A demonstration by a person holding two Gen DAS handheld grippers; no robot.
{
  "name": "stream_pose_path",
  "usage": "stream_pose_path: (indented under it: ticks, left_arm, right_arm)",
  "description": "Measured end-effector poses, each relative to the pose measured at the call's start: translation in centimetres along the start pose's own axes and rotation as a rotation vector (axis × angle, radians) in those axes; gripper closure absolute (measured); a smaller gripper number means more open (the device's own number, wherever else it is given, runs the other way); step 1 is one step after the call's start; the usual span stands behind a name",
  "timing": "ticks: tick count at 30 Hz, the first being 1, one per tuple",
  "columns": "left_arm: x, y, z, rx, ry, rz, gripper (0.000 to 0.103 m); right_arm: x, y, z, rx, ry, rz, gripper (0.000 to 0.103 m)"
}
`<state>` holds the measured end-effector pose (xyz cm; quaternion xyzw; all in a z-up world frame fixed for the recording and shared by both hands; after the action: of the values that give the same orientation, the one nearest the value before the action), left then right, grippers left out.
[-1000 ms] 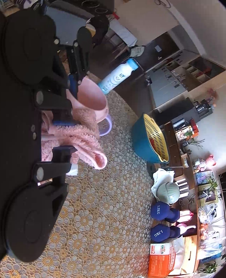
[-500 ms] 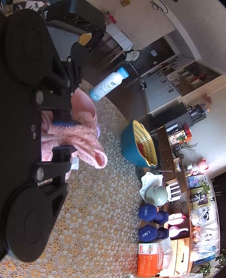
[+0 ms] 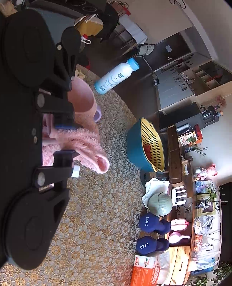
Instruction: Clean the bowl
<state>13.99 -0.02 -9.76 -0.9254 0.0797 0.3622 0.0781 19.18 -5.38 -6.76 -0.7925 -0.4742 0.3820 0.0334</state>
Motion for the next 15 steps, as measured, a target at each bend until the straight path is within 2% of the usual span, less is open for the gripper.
stream_pose_path:
  ticks: [9, 15]
  left_arm:
    - [-0.4, -1.4, -0.5, -0.04, 0.016, -0.017, 0.071]
    - [-0.6, -1.4, -0.7, -0.041, 0.022, -0.027, 0.071]
  right_arm:
    - [2.6, 3.0, 3.3, 0.035, -0.108, 0.069, 0.082]
    - [1.6, 3.3, 3.1, 0.09, -0.085, 0.037, 0.082]
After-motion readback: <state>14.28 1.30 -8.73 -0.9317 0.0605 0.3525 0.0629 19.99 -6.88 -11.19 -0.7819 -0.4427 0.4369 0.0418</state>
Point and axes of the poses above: each gripper's, at about its wrist camera, not at the fingertips, and x roughly the way its jaws point, y to its right, z to its underside, the point moved 10 cm from there along x, roughly the way its jaws point, and after that the axes turned 7 degrees about -z, right-handed, at the moved point
